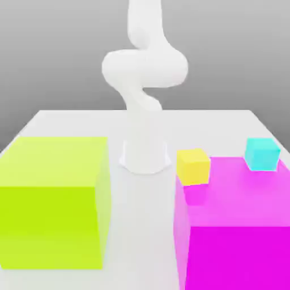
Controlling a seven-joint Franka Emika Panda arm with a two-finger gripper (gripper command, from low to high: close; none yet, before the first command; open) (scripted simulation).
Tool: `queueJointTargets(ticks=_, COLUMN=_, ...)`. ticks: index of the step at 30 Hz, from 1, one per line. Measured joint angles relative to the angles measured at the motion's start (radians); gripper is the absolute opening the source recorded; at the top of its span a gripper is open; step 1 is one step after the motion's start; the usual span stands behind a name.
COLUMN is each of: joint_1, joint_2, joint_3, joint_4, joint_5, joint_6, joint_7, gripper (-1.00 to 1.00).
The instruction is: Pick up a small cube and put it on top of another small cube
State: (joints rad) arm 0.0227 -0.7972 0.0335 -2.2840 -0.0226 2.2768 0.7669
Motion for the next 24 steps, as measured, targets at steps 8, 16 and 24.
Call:
queueJointTargets(ticks=8, joint_1=0.173, joint_2=0.145, joint_3=0.024, joint_4=-0.073, joint_5=-0.047, joint_6=0.074, joint_7=-0.313, gripper=0.00)
queueJointTargets(ticks=16, joint_1=0.352, joint_2=0.304, joint_3=0.033, joint_4=-0.158, joint_5=-0.082, joint_6=0.163, joint_7=-0.650, gripper=0.00)
queueJointTargets(ticks=24, joint_1=0.514, joint_2=0.461, joint_3=0.057, joint_4=-0.244, joint_5=-0.098, joint_6=0.253, joint_7=-1.001, gripper=0.00)
